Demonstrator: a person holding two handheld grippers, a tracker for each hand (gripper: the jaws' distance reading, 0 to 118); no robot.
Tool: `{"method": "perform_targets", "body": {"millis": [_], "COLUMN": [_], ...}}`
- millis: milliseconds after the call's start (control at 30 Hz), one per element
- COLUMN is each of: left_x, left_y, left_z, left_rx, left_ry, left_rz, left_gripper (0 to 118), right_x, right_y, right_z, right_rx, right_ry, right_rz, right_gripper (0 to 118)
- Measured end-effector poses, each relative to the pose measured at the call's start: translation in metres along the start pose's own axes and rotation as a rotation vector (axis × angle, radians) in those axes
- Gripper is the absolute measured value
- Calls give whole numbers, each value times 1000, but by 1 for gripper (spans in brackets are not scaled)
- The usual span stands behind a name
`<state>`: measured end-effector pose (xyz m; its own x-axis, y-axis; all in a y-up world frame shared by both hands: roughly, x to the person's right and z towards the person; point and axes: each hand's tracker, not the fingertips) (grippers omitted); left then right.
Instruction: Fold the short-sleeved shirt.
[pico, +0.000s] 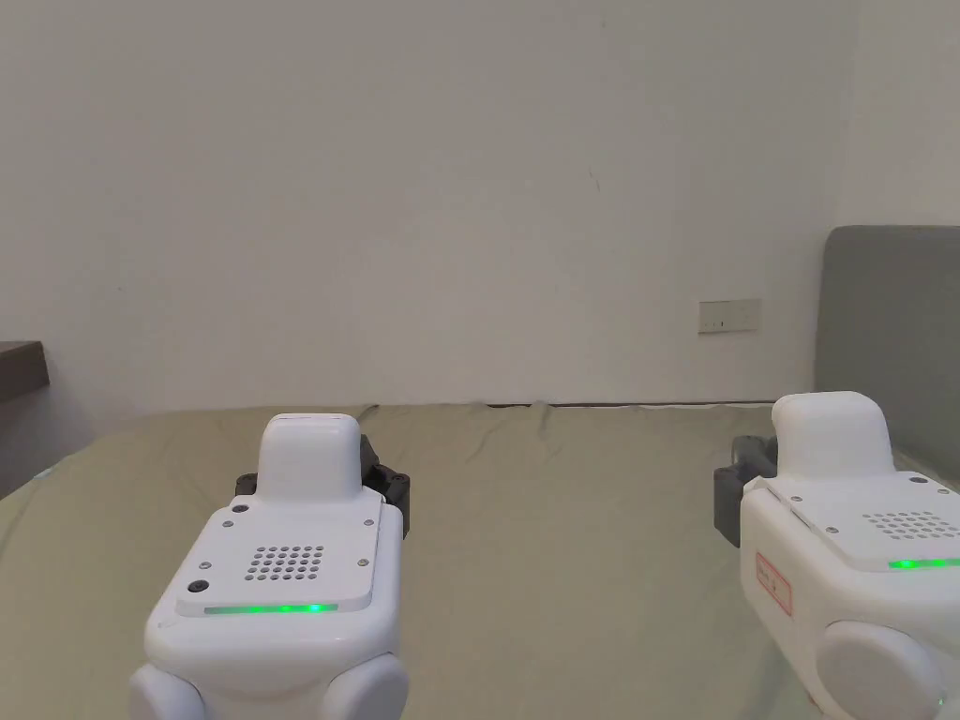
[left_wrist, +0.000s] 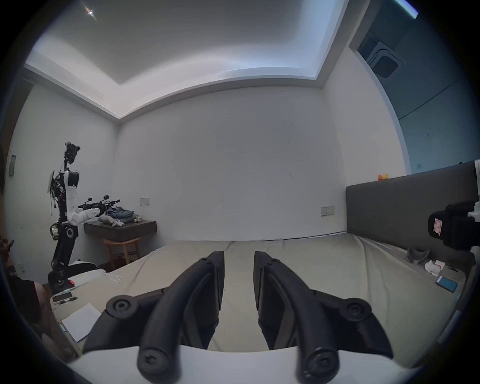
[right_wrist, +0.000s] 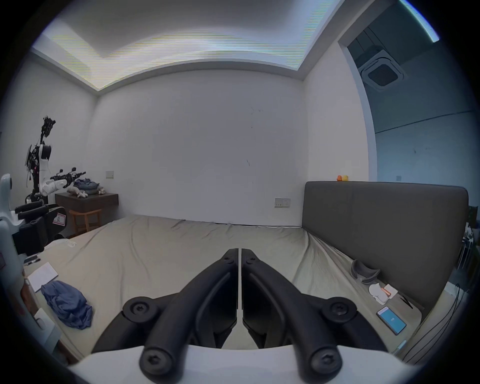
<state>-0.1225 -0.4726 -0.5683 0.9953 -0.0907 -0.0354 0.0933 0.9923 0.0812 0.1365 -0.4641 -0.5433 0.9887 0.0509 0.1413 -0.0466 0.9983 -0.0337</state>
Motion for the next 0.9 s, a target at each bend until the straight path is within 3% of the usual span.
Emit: {"method": "perform_targets", "body": {"millis": [433,567,600,633,667,733,767,900], "left_x": [-19,-14,-13,-12,-11,-11,-12,-12], "left_y": [-6,-4,-3,-3,-4,-4,-3,1], "left_z": [-6,-4,-4,-5,-4,-7,-3,-2], "left_rx": [-70,-60,-67,-69,-64,-87,-11,-85], "left_ry": [33,30,16,5,7,16,-25,-27], "left_rz": [75,41,23,18,23,41,115,46], "left_gripper": [26,28,33,59,113,118,118,118], "right_x": [1,2,2,2,3,5,5,7], "right_y": [3,3,4,4,4,5,7,16], "right_z": [1,0,0,-1,-1,-8,-3,-11], "right_rx": [-2,6,8,10,10,-52,-20,-64], "right_ry": [-27,-38,-44,-48,-52,-64,-71,-6], "right_rz": [11,10,18,22,19,-6,2,-25], "right_gripper": [4,6,24,61,118,118,118,118]}}
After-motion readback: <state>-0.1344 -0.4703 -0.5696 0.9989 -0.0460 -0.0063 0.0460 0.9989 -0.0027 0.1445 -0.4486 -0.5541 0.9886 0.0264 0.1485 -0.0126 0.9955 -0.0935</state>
